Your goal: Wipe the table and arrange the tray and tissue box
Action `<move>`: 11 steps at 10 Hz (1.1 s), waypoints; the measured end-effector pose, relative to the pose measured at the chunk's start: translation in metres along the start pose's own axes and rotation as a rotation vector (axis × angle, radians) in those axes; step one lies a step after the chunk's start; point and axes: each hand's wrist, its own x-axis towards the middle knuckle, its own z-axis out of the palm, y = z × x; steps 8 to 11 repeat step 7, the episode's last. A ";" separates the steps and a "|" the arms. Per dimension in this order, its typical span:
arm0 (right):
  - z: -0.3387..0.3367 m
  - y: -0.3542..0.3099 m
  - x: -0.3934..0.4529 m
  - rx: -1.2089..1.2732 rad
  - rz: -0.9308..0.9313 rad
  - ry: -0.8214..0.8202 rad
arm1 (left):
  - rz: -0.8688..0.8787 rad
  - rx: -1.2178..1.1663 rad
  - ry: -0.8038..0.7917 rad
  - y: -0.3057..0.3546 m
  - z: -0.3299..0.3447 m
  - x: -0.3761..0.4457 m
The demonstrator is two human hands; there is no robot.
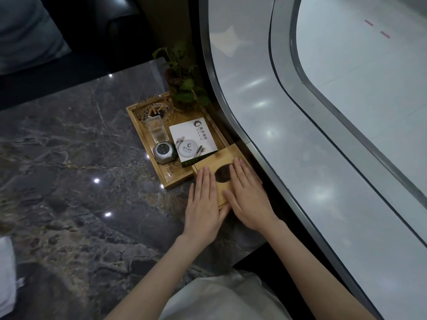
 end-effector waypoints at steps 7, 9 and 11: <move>-0.026 -0.033 0.028 0.411 0.037 0.170 | -0.058 -0.366 0.149 -0.017 -0.076 0.012; -0.026 -0.033 0.028 0.411 0.037 0.170 | -0.058 -0.366 0.149 -0.017 -0.076 0.012; -0.026 -0.033 0.028 0.411 0.037 0.170 | -0.058 -0.366 0.149 -0.017 -0.076 0.012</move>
